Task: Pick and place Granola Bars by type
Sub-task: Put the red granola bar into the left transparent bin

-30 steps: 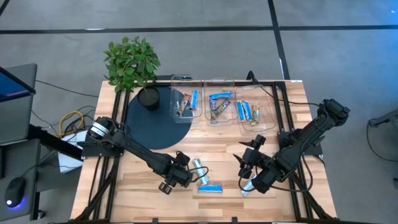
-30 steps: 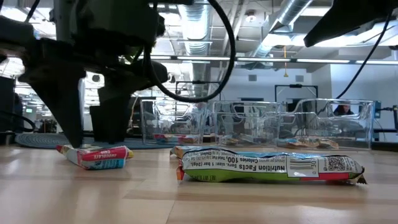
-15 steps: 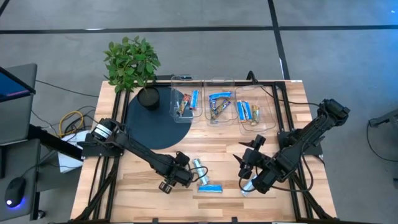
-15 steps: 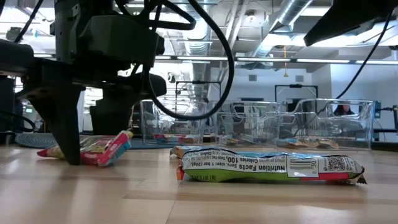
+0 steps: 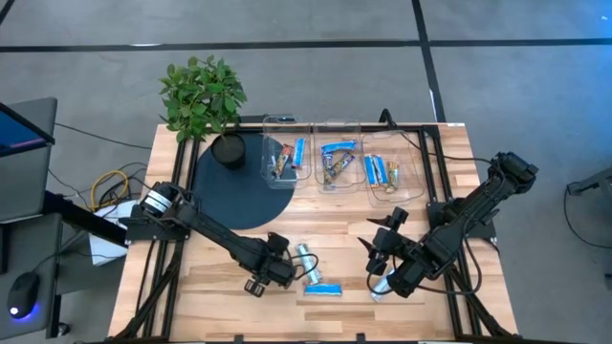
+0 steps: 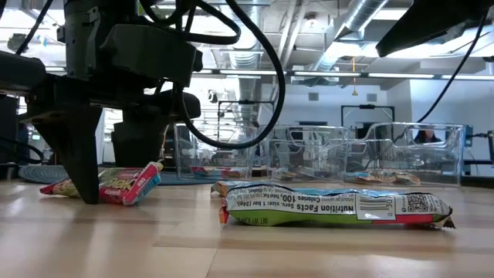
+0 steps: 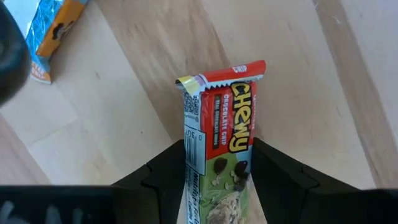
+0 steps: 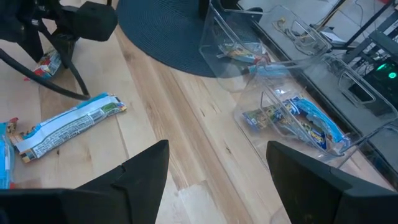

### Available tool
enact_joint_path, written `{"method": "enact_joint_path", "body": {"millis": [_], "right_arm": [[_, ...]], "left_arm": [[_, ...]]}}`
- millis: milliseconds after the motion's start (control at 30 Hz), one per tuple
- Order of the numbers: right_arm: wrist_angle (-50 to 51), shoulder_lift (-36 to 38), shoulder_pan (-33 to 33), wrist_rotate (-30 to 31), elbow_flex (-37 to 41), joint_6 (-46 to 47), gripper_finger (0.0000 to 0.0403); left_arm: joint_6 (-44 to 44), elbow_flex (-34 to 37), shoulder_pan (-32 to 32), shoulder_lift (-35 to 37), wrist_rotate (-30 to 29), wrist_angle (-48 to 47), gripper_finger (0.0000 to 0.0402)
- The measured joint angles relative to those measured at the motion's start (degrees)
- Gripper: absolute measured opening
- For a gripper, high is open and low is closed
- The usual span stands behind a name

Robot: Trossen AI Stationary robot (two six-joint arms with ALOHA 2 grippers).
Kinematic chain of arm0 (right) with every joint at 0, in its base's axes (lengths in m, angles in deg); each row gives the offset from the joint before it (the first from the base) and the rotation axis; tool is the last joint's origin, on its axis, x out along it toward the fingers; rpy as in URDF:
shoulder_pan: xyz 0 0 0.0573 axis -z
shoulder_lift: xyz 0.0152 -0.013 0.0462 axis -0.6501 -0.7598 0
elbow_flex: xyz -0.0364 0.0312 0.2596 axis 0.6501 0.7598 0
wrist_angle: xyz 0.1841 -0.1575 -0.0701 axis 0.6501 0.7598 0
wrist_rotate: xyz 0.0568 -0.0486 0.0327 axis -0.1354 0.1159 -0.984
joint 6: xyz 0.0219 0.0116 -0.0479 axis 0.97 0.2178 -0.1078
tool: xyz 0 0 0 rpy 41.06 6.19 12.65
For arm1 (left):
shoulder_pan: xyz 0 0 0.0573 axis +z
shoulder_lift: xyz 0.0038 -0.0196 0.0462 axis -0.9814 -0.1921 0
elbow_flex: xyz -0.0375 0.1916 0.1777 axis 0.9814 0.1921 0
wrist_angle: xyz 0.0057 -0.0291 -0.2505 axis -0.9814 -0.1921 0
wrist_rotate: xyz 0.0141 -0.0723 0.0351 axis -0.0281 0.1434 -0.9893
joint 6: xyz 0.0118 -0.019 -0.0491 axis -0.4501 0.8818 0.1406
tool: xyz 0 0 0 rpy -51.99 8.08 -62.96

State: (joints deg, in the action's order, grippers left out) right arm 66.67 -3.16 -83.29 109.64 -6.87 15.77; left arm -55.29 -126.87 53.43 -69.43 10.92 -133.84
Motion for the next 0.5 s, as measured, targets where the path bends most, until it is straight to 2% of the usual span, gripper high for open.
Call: {"method": "enact_joint_path", "body": {"millis": [133,500], "right_arm": [[0.0,-0.1,0.0,0.0,0.0,0.1,0.0265],[-0.4,-0.1,0.0,-0.1,0.0,0.0,0.0265]], "left_arm": [[1.5,0.0,-0.5,0.0,-2.9,-0.8,0.0171],[1.6,0.0,-0.8,0.0,-4.2,-0.9,0.0219]]}}
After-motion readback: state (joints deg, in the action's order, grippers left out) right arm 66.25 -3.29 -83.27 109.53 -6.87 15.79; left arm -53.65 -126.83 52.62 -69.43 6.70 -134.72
